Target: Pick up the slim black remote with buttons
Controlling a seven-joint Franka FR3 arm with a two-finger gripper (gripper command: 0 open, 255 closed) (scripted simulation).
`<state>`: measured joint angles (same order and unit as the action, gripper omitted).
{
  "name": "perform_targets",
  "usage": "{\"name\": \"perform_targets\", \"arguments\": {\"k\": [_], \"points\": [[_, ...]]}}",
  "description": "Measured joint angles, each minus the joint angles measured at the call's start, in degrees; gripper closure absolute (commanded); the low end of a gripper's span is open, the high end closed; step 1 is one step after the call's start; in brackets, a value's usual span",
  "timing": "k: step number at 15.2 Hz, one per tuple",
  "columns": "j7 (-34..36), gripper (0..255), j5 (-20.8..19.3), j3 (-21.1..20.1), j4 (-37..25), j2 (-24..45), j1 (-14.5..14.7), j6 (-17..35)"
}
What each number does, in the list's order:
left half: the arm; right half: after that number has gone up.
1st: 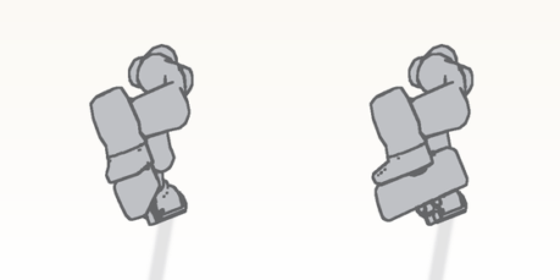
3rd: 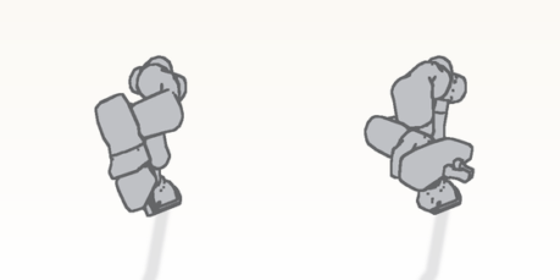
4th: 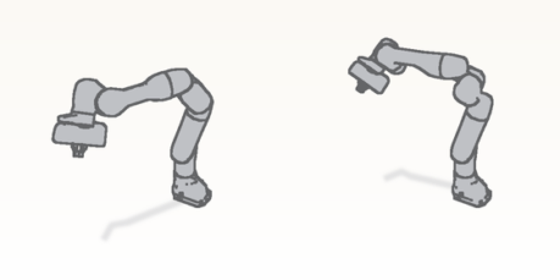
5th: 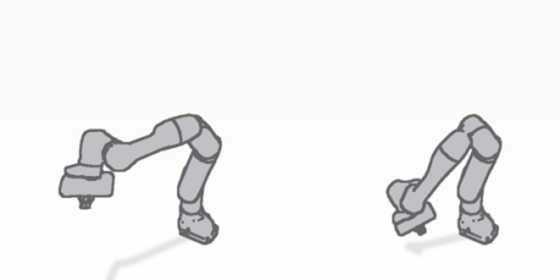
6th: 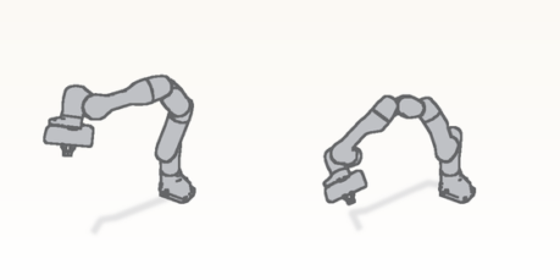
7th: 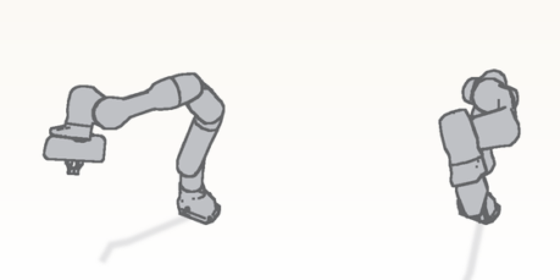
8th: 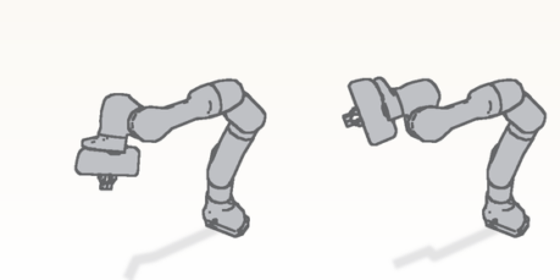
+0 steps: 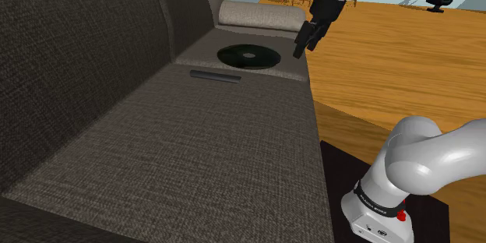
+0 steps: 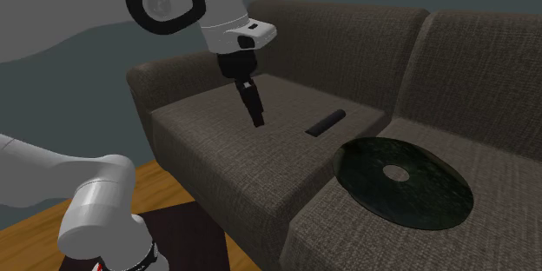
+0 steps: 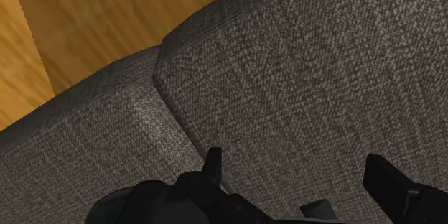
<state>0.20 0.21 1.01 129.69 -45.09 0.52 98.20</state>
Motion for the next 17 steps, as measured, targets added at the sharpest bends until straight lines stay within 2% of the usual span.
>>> {"name": "perform_targets", "arguments": {"k": [4,10,17], "points": [[-1.59,0,0.37,0.22,-2.80,5.23,1.00,1.11],[-6.49,0,1.61,0.79,-12.88,20.99,3.51,2.86],[-12.01,0,3.23,0.42,-26.81,37.77,5.76,0.93]]}}
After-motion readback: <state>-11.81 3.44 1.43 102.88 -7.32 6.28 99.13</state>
